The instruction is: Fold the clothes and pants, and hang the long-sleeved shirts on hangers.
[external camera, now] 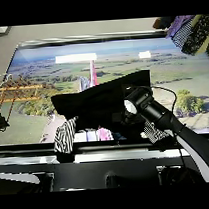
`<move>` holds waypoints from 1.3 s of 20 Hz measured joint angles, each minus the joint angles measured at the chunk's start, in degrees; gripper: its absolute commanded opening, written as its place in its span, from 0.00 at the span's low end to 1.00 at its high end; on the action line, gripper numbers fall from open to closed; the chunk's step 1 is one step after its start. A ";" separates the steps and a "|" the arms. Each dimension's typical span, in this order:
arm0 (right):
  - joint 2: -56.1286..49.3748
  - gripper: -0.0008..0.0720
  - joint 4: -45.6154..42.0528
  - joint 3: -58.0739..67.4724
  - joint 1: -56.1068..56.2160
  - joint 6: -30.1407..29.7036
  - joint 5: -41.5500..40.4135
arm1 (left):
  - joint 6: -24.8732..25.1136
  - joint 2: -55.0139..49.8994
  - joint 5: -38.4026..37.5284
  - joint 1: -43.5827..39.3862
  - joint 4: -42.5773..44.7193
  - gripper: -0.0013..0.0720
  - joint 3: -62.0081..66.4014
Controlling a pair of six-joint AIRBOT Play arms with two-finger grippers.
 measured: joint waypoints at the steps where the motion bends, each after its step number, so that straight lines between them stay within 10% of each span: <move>1: 0.00 0.06 -0.02 0.00 0.00 0.00 0.02 | 0.00 -0.07 0.00 0.00 0.09 0.27 0.00; 4: 0.00 0.06 -0.17 0.00 0.00 0.02 0.02 | 0.74 -0.07 -0.90 -0.13 -0.04 0.07 0.00; 26: 0.00 0.06 -1.84 0.00 0.00 0.04 1.73 | -8.96 16.04 4.68 -9.68 -0.57 0.06 16.11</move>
